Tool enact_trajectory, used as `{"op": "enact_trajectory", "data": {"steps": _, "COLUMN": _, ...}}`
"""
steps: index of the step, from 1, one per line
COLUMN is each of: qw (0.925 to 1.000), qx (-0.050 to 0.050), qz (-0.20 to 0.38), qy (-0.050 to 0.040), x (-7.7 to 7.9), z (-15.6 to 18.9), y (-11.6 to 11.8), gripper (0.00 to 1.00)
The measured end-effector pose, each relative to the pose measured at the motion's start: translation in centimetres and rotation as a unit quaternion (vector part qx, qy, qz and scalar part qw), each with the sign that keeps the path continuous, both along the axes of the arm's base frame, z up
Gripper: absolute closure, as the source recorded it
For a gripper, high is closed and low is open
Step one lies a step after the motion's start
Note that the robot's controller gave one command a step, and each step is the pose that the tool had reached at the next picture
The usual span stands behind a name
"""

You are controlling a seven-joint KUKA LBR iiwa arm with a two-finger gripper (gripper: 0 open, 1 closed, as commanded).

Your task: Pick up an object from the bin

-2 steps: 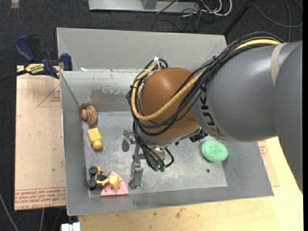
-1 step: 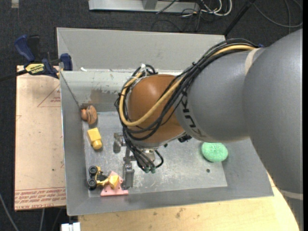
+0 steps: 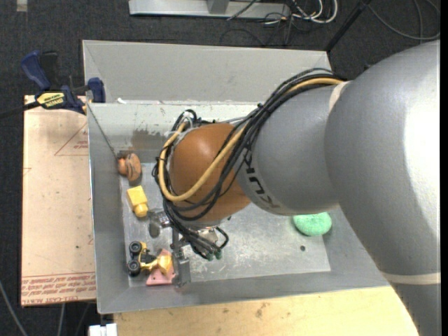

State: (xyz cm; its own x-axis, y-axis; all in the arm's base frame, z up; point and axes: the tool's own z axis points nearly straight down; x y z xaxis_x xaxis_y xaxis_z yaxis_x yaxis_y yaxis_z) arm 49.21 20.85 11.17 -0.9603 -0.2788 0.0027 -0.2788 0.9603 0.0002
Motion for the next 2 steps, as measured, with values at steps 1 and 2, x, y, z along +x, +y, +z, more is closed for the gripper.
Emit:
{"op": "enact_trajectory", "data": {"steps": 1, "qw": 0.9989, "qx": 0.001, "qz": 0.047, "qy": -0.0025, "x": -0.15, "z": -2.18, "y": 0.38, "gripper": 0.00}}
{"op": "enact_trajectory", "data": {"steps": 2, "qw": 1.0000, "qx": 0.001, "qz": -0.005, "qy": -0.0048, "x": -0.23, "z": -3.00, "y": 1.04, "gripper": 0.00}}
